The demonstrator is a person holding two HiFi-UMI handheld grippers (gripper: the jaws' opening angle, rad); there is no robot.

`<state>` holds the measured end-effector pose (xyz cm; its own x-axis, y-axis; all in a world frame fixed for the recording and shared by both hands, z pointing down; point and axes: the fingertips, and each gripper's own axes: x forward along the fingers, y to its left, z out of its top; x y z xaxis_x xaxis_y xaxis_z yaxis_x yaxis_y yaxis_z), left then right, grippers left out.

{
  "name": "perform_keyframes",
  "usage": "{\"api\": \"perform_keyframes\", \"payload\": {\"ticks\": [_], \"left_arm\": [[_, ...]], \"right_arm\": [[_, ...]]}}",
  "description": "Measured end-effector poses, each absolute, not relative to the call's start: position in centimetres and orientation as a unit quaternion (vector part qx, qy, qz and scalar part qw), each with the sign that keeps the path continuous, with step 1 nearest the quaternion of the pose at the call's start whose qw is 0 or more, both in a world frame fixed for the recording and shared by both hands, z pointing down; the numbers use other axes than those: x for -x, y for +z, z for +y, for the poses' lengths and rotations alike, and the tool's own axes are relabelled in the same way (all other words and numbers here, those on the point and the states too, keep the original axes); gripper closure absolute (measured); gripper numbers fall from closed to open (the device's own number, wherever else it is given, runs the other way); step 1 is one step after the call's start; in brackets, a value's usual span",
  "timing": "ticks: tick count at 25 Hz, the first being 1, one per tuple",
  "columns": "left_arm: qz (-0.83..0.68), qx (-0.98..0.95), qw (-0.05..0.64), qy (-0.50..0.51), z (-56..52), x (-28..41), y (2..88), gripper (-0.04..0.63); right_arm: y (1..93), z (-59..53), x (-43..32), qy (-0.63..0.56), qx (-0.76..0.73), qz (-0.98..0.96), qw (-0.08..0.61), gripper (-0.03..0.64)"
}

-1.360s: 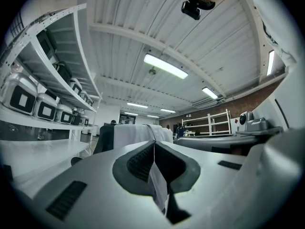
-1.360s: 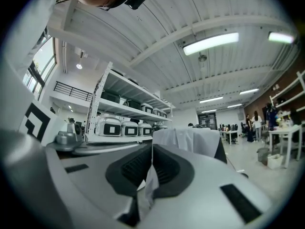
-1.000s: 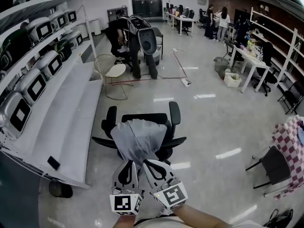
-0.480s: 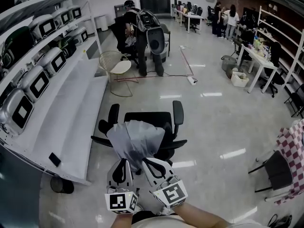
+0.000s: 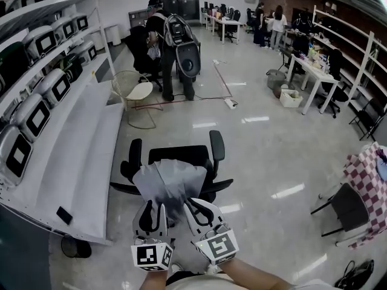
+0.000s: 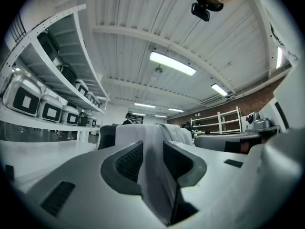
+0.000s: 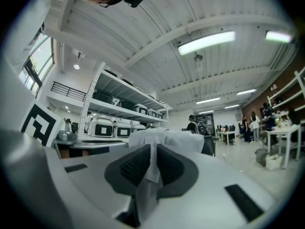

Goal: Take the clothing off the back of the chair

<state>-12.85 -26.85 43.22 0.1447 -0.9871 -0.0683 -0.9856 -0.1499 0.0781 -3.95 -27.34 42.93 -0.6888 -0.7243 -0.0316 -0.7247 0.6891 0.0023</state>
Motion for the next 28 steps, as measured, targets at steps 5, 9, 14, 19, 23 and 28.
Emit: {"api": "perform_keyframes", "payload": {"ticks": [5, 9, 14, 19, 23, 28], "left_arm": [[-0.642, -0.765, 0.012, -0.05, -27.2, 13.3, 43.4, 0.449], [-0.64, -0.767, 0.013, -0.05, -27.5, 13.7, 43.6, 0.398], [-0.633, -0.773, 0.02, -0.048, -28.0, 13.8, 44.0, 0.347], [-0.629, -0.776, 0.029, -0.04, -28.5, 13.9, 44.7, 0.293], [-0.63, -0.775, 0.032, -0.036, -28.9, 14.4, 44.9, 0.24], [-0.627, -0.778, 0.037, -0.03, -29.7, 14.7, 45.2, 0.196]], "right_arm": [[43.4, -27.5, 4.8, -0.001, 0.401, 0.916, 0.007, 0.42], [43.6, -27.6, 5.2, -0.003, 0.406, 0.914, 0.005, 0.38], [43.8, -27.9, 5.5, -0.003, 0.408, 0.913, -0.002, 0.337], [44.2, -28.2, 5.6, -0.008, 0.411, 0.912, -0.004, 0.308], [44.3, -28.9, 5.0, -0.011, 0.417, 0.909, 0.001, 0.272], [44.5, -30.0, 4.3, -0.017, 0.427, 0.904, 0.007, 0.244]]}}
